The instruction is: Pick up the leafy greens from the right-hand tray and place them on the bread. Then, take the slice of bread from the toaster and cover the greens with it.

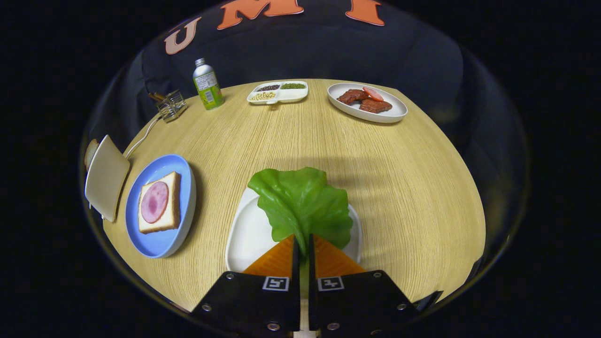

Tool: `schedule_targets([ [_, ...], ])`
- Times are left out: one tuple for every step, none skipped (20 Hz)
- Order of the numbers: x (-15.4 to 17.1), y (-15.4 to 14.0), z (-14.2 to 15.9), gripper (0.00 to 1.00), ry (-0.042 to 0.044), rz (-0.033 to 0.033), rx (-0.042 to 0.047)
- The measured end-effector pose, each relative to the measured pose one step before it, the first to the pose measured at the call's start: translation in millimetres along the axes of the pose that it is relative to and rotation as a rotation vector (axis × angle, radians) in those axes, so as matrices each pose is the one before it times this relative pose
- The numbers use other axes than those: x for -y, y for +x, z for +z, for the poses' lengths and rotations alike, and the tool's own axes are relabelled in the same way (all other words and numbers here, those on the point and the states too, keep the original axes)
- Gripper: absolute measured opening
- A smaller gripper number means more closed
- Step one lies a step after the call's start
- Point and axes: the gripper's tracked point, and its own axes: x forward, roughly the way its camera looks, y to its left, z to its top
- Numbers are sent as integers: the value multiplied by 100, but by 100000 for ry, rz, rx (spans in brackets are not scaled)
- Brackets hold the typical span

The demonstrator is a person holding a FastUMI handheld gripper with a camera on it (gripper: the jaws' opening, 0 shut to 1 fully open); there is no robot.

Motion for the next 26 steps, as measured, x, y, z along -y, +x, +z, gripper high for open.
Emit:
schedule_targets([
  [-65,122,105,6,174,67,391],
  [-24,-21,-49,4,10,158,148],
  [-6,-27,43,4,-47,-44,-9],
  [164,26,-6,4,1020,-572,-529],
  [-69,-54,51,4,1313,-484,-1047],
  [-336,2,70,3,1067,804,-388],
  [-333,-80,74,3,1196,999,-206],
  [-139,-126,61,3,849,196,312],
  [-361,-231,152,3,1159,1058,356],
  [-462,-290,152,3,1484,1518,232],
  [-484,-313,280,3,1531,1620,298],
  [-403,-448,354,3,638,1275,879],
  [-337,-389,487,3,-368,325,1028],
  [-435,-499,534,3,-580,512,1411],
  [-679,-598,600,3,-335,1273,1465],
  [-870,-508,515,3,-121,1750,1170],
  [-931,-434,536,3,-723,1898,1225],
  [-818,-415,326,3,-1277,1331,1038],
  [-801,-326,363,3,-1315,1061,861],
  [-898,-167,248,3,-1030,1318,743],
  [-906,-57,109,3,-822,1488,-82],
  [-955,87,-90,3,-420,1620,-625],
  [-914,132,-4,3,-539,1781,-479],
  [-897,124,32,3,-644,1630,-399],
  [-814,207,54,3,-548,1421,-179],
  [-783,217,10,3,-472,1323,-300],
])
